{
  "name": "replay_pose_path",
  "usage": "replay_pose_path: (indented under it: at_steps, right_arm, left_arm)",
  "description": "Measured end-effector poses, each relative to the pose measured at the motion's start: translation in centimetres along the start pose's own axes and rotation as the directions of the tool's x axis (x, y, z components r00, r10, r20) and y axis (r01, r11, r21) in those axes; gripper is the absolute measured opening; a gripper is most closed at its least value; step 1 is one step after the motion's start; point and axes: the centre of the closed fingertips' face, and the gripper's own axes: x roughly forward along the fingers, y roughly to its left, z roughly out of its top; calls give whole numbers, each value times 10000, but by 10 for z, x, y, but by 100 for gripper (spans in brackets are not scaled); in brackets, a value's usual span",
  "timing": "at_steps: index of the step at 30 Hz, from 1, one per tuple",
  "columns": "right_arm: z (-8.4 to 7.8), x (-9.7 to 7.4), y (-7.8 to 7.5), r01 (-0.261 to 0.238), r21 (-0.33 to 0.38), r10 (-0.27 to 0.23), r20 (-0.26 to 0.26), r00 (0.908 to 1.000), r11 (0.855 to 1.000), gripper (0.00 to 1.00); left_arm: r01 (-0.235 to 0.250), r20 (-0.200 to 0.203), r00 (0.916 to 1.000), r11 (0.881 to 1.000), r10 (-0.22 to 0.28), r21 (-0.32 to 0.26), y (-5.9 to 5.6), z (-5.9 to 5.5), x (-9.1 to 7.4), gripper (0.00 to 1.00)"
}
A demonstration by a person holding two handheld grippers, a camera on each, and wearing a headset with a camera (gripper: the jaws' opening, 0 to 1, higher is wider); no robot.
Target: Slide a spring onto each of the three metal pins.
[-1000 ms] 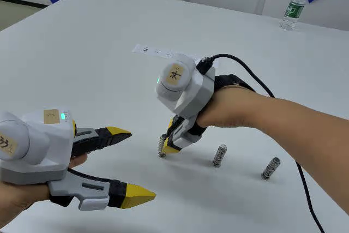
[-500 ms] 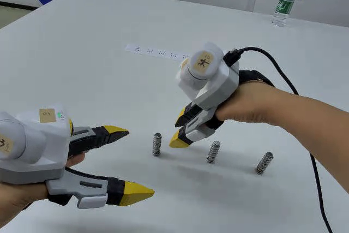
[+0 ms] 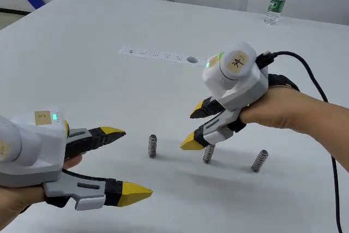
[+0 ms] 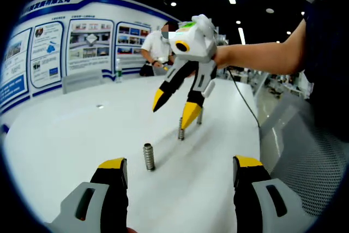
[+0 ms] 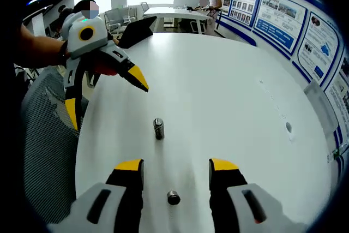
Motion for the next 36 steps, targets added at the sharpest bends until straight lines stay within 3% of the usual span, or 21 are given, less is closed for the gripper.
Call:
replay_pose_path:
  at_steps: [9,17,24,36]
  right_arm:
    - [-11,-19,-6,473,322,-489,512,9975,9984,62]
    - [-21,-39,-12,1023,671,-1088,1019,9888,9925,72]
    - [-33,-57,-19,1451,1061,-1595,1420,9769,9837,78]
    - [-53,-87,-17,2087,1638,-2412,2132,9468,9642,82]
  left_arm:
    - [19,-20,10000,10000,-19,7,1,1,2,81]
    - [15,-23,10000,10000,-15,6,2,3,2,81]
    - [41,-10,10000,10000,-41,35,2,4,4,82]
    - [-1,9,10000,10000,1,4,3,4,4,84]
